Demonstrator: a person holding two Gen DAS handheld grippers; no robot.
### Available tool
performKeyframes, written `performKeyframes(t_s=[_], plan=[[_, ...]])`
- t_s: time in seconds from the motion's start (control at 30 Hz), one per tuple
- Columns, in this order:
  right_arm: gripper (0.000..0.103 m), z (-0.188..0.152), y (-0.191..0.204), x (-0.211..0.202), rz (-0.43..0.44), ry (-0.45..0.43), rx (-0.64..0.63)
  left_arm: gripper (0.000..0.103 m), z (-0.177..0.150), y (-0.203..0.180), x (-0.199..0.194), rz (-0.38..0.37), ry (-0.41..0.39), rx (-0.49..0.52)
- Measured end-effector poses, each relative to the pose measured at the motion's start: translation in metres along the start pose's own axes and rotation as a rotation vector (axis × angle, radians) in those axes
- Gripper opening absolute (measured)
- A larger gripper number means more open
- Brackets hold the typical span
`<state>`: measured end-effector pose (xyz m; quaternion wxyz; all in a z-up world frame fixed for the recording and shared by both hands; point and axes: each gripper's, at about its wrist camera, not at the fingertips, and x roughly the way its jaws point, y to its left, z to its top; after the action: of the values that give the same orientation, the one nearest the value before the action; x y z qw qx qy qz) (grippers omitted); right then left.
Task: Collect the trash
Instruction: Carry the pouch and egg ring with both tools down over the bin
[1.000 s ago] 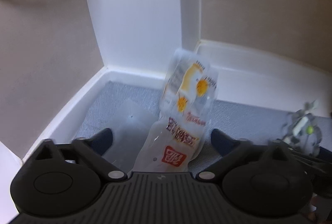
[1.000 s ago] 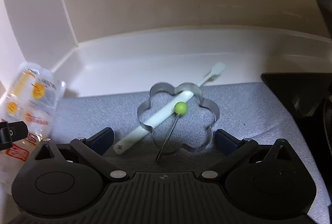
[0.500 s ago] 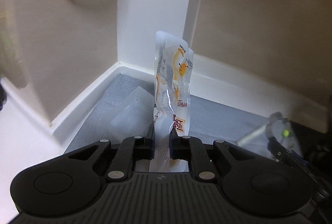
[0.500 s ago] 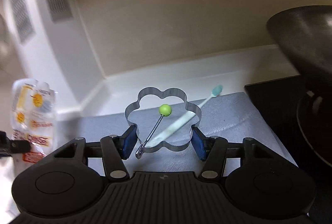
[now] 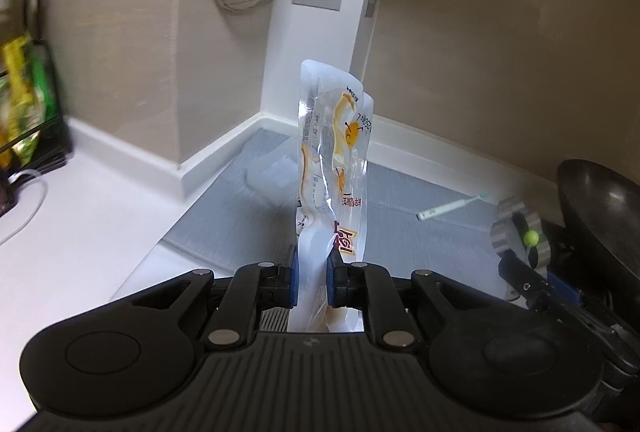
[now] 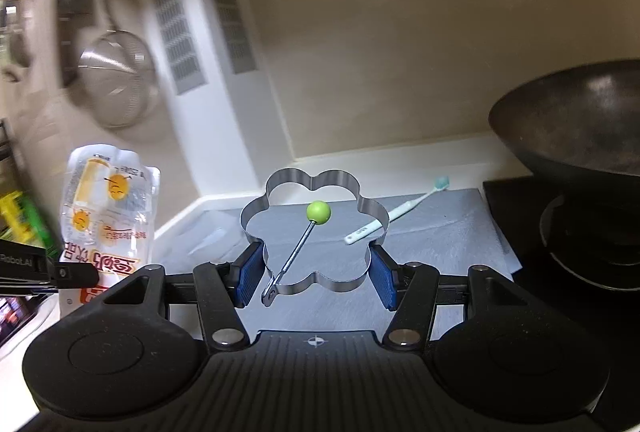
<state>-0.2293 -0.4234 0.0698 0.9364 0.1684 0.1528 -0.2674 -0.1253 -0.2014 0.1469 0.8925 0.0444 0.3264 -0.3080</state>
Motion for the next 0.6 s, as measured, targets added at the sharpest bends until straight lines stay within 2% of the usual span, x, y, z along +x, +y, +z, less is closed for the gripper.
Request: performKeyframes(t_s=[0.23, 0.4, 0.6], plan=[[0.059, -0.026, -0.008, -0.069, 0.07, -0.015, -0.193, 0.014, -0.053, 0.009, -0.061, 0.025, 0.01, 0.011], [0.059, -0.056, -0.018, -0.114, 0.093, 0.041, -0.405, 0.014, -0.095, 0.016, -0.09, 0.028, 0.034, 0.012], [0.059, -0.087, -0.039, -0.17, 0.088, 0.081, -0.484, 0.014, -0.148, 0.018, -0.11, 0.033, 0.095, 0.03]])
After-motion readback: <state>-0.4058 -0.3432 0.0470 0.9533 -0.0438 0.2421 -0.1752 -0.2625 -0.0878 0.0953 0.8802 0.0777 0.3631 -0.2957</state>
